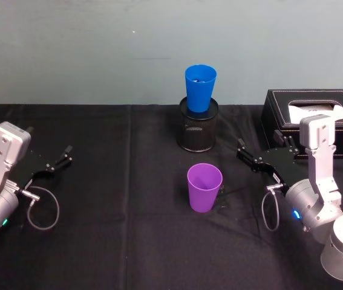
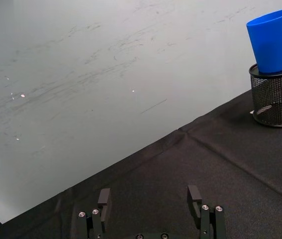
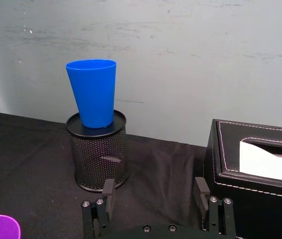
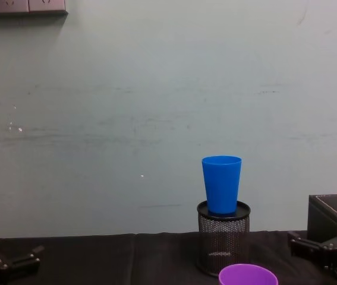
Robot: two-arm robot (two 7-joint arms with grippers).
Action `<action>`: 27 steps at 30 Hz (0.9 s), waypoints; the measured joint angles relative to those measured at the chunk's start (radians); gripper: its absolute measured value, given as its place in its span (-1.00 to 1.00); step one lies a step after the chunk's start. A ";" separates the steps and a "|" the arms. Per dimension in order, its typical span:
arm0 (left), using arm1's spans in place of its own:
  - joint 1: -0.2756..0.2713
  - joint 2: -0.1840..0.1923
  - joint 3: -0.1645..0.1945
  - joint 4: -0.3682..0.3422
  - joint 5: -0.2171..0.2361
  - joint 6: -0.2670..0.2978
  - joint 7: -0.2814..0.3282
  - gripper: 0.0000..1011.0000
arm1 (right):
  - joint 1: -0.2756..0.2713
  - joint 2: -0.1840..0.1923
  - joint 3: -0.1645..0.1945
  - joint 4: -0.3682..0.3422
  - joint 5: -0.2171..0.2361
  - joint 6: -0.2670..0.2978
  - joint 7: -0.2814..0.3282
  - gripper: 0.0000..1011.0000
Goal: Pick up one cup with a gripper and tap it against the other cup.
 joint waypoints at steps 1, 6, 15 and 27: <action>0.000 0.000 0.000 0.000 0.000 0.000 0.000 0.98 | 0.000 0.000 0.000 0.000 0.000 0.000 0.000 0.98; 0.000 0.000 0.000 0.000 0.000 0.000 0.000 0.98 | 0.000 0.000 0.000 0.000 0.000 0.000 0.000 0.98; 0.000 0.000 0.000 0.000 0.000 0.000 0.000 0.98 | 0.000 0.000 0.000 0.000 0.000 0.000 0.000 0.98; 0.000 0.000 0.000 0.000 0.000 0.000 0.000 0.98 | 0.000 0.000 0.000 0.000 0.000 0.000 0.000 0.98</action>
